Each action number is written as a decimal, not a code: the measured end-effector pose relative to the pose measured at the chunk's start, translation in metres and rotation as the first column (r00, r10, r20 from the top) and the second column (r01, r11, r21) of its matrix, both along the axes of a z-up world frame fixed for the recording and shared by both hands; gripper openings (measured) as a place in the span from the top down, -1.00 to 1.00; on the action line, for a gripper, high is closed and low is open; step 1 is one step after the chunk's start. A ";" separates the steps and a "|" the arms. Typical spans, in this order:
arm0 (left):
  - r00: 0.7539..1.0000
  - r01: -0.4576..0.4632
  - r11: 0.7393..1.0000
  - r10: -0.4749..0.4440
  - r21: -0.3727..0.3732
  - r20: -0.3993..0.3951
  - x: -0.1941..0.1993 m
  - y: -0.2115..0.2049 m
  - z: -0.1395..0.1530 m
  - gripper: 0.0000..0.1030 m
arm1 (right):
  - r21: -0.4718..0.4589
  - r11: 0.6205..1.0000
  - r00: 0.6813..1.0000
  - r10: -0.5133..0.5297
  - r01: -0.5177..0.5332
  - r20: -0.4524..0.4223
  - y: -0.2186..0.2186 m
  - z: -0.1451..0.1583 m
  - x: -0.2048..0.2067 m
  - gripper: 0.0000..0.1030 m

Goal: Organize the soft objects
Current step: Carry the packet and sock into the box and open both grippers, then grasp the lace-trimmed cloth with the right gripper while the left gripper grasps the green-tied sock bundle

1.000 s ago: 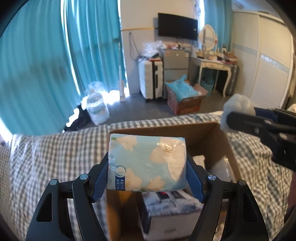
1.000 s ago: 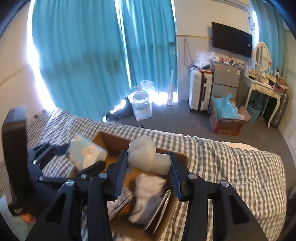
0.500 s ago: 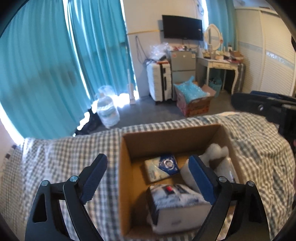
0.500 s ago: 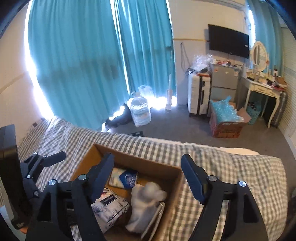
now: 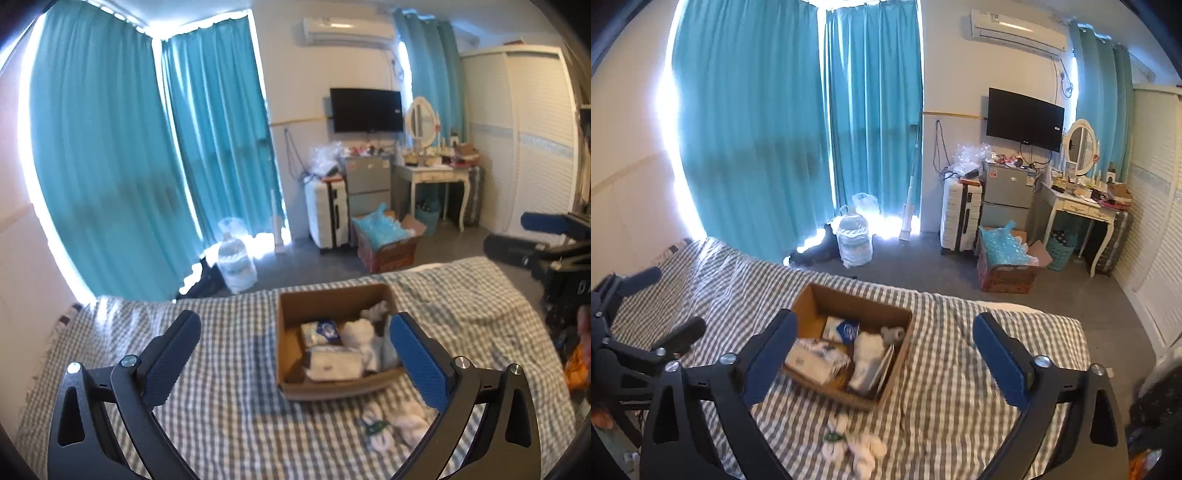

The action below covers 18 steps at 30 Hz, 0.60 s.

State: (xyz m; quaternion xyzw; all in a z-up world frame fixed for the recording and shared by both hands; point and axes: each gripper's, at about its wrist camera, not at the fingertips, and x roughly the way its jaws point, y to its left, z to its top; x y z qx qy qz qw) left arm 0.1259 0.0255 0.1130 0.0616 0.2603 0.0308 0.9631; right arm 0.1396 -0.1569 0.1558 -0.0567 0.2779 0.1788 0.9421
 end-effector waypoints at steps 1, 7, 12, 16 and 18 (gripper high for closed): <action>1.000 0.000 1.000 0.000 -0.004 0.003 -0.007 -0.001 0.002 -1.00 | -0.005 1.000 1.000 -0.003 0.003 0.000 0.000 0.000 -0.010 -0.99; 1.000 -0.013 0.998 0.013 -0.065 -0.005 -0.054 -0.004 -0.010 -1.00 | -0.038 0.999 0.998 0.001 -0.003 -0.055 0.001 -0.030 -0.044 -0.99; 0.996 -0.047 0.993 0.039 -0.108 -0.077 -0.062 -0.002 -0.053 -1.00 | -0.052 0.998 0.991 0.022 -0.029 -0.130 0.003 -0.094 -0.050 -0.99; 0.990 -0.075 0.988 0.058 -0.135 -0.127 -0.055 -0.001 -0.097 -1.00 | -0.083 0.995 0.977 0.035 -0.054 -0.209 0.006 -0.151 -0.036 -0.98; 0.987 -0.094 0.987 0.075 -0.132 -0.145 -0.050 -0.004 -0.115 -1.00 | -0.121 0.990 0.965 0.039 -0.073 -0.261 0.011 -0.184 -0.025 -0.83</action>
